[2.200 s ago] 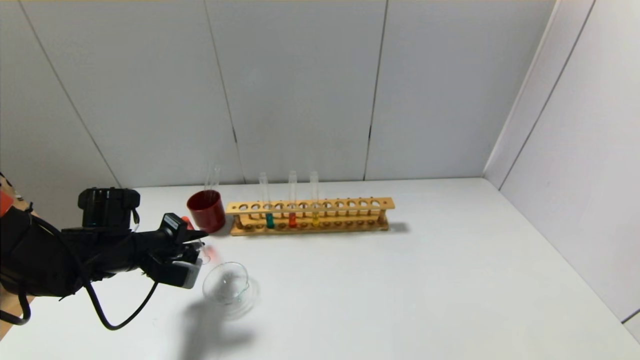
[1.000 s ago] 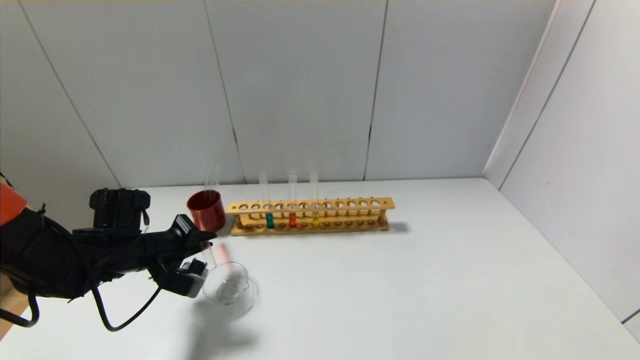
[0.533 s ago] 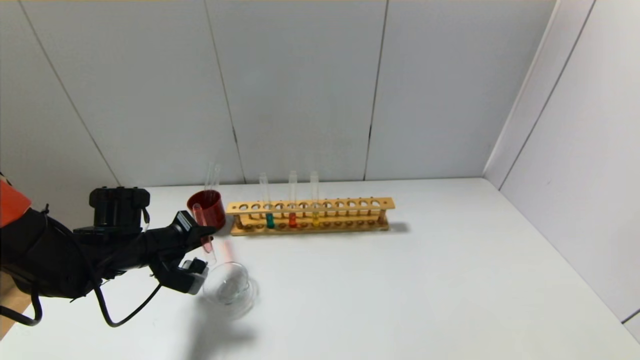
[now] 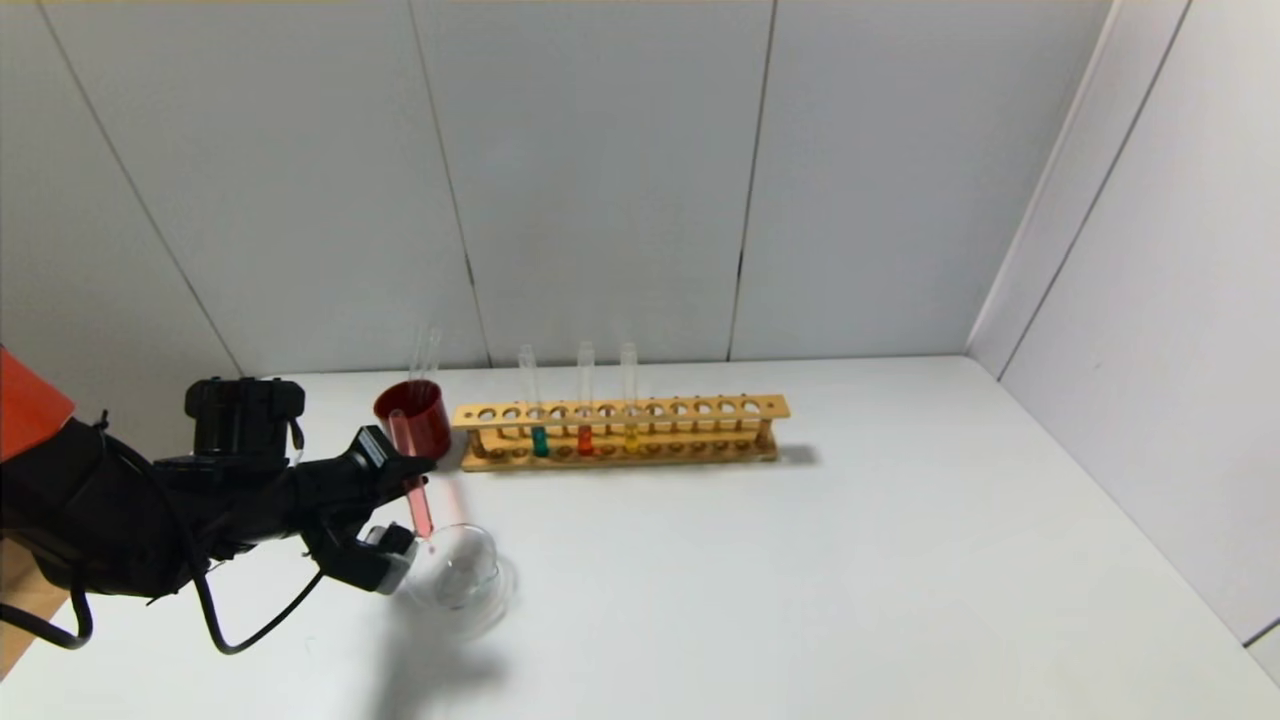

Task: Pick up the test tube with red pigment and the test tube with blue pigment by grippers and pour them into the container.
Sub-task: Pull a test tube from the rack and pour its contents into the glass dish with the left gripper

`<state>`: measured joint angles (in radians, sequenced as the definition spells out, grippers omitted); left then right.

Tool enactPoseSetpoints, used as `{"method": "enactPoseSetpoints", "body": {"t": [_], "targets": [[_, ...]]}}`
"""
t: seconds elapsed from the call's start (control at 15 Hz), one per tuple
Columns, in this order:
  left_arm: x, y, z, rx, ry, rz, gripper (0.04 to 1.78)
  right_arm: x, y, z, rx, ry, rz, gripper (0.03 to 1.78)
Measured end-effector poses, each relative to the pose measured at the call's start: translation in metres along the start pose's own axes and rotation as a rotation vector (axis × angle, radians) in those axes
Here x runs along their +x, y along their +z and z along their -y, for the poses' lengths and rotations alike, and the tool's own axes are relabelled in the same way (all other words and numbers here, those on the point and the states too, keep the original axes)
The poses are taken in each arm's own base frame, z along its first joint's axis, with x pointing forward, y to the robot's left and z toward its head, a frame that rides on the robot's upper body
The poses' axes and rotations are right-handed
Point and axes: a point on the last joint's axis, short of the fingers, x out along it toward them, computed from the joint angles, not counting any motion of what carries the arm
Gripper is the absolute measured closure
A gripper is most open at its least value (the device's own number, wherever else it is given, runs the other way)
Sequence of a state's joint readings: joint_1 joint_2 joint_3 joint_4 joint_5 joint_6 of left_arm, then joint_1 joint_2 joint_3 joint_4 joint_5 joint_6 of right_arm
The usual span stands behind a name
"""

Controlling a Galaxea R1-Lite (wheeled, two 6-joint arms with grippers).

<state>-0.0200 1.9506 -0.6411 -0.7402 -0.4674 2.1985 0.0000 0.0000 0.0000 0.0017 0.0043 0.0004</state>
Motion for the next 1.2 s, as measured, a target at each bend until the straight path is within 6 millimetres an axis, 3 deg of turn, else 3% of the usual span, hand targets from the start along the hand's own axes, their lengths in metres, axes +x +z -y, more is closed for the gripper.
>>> {"method": "enactPoseSetpoints", "body": {"t": [0.8,1.2], "targets": [[0.0097,0.0021,-0.0046,0.081,0.035,-0.036,1.5,0.0,0.0,0.0,0.0,0.0,0.0,0.06],[0.0032,0.0024,-0.0093,0.168,0.005,-0.1,1.5,0.0,0.0,0.0,0.0,0.0,0.0,0.06]]}}
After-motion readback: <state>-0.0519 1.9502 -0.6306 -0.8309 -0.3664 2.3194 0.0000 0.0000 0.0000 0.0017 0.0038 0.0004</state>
